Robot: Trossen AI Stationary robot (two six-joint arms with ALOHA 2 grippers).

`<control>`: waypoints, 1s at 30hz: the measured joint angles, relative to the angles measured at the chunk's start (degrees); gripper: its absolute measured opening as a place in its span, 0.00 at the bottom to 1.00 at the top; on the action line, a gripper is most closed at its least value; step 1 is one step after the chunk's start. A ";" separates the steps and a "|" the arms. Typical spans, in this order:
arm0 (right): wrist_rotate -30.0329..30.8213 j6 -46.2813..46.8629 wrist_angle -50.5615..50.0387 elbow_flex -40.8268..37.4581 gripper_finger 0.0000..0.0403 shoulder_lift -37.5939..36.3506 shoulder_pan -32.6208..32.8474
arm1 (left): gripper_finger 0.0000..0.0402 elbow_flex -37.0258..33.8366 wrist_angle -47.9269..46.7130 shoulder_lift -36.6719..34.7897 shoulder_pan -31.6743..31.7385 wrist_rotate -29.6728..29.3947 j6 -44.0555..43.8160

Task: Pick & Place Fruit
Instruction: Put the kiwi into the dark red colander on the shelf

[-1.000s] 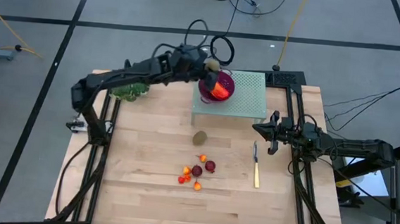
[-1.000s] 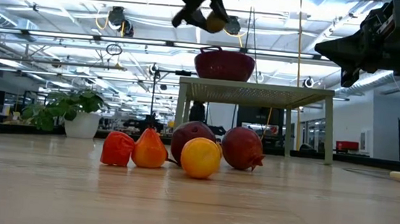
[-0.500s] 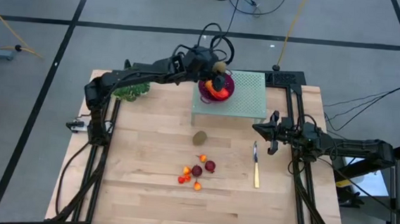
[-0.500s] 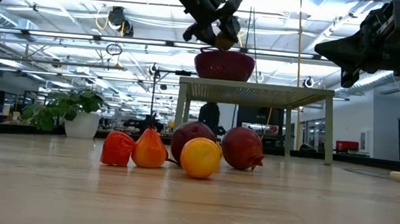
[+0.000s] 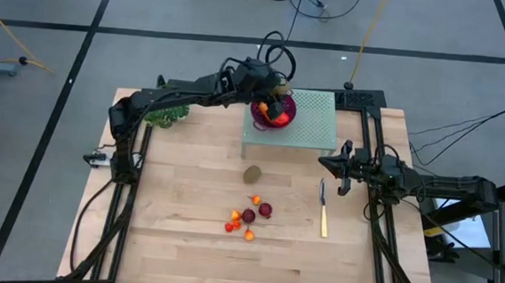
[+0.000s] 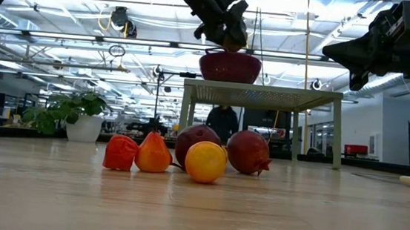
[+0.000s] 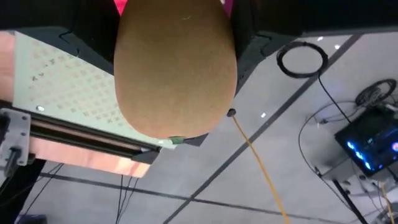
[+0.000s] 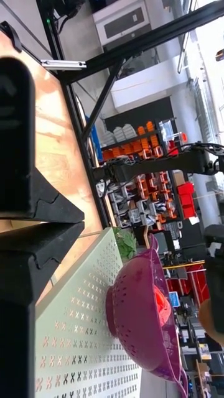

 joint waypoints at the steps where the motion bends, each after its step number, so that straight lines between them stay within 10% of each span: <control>1: 0.00 0.00 0.00 0.00 0.01 -0.01 -0.02 | 0.55 0.00 -0.19 0.04 0.09 0.06 0.05; 30: 0.00 0.00 -0.46 0.00 0.01 0.00 0.00 | 0.56 -0.04 -2.89 2.59 0.50 0.60 12.80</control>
